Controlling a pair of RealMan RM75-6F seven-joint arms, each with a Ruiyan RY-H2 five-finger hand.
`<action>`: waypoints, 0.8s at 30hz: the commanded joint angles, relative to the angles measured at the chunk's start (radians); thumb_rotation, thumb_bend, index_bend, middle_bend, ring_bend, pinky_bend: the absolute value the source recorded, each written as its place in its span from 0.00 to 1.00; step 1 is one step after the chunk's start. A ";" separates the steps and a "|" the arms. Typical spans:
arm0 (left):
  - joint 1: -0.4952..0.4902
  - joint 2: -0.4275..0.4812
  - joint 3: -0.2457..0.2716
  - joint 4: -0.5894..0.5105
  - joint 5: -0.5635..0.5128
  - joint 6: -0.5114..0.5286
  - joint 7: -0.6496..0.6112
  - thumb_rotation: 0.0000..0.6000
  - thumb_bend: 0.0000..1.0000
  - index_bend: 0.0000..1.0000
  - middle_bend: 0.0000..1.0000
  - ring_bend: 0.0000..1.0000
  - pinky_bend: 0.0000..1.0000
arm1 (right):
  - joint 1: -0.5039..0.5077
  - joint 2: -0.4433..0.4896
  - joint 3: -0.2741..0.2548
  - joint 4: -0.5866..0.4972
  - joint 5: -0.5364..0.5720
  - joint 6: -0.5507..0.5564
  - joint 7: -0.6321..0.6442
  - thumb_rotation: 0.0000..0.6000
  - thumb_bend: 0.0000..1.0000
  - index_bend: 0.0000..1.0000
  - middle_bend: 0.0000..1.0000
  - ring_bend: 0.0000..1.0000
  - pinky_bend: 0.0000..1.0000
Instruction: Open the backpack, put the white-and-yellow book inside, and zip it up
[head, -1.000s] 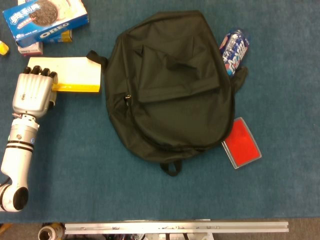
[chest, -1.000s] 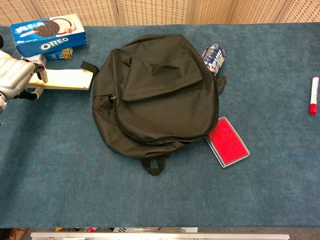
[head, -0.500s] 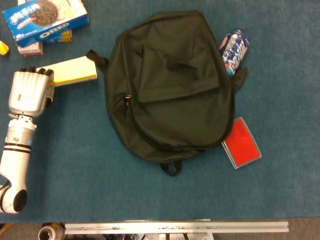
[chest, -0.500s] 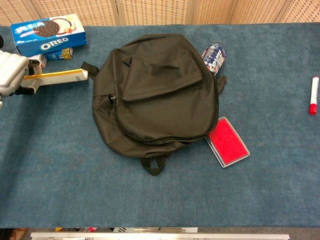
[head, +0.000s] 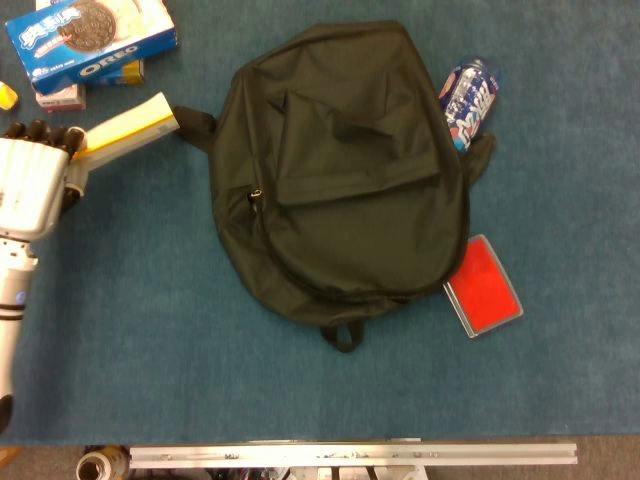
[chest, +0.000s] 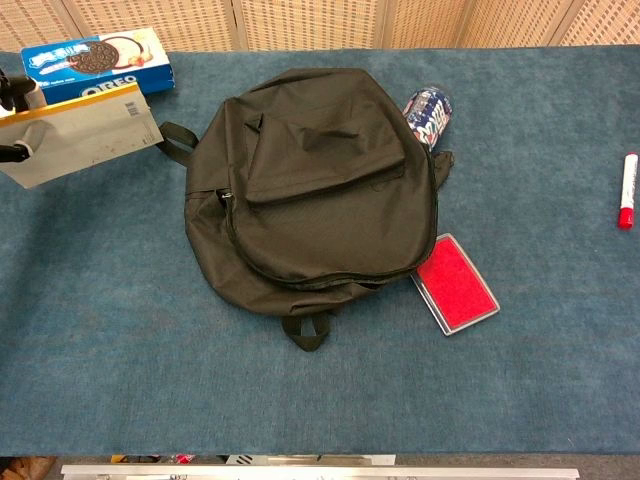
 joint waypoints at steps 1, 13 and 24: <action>0.015 0.054 0.019 -0.050 0.047 0.030 -0.027 1.00 0.42 0.75 0.61 0.47 0.53 | 0.012 0.007 -0.008 -0.021 -0.020 -0.021 -0.011 1.00 0.03 0.24 0.36 0.17 0.23; 0.056 0.202 0.085 -0.231 0.191 0.104 -0.088 1.00 0.40 0.74 0.61 0.48 0.53 | 0.133 -0.001 -0.029 -0.131 -0.094 -0.201 -0.141 1.00 0.00 0.24 0.36 0.17 0.23; 0.097 0.267 0.119 -0.328 0.273 0.142 -0.055 1.00 0.39 0.74 0.61 0.48 0.52 | 0.268 -0.128 -0.047 -0.177 -0.063 -0.384 -0.350 1.00 0.00 0.24 0.36 0.17 0.23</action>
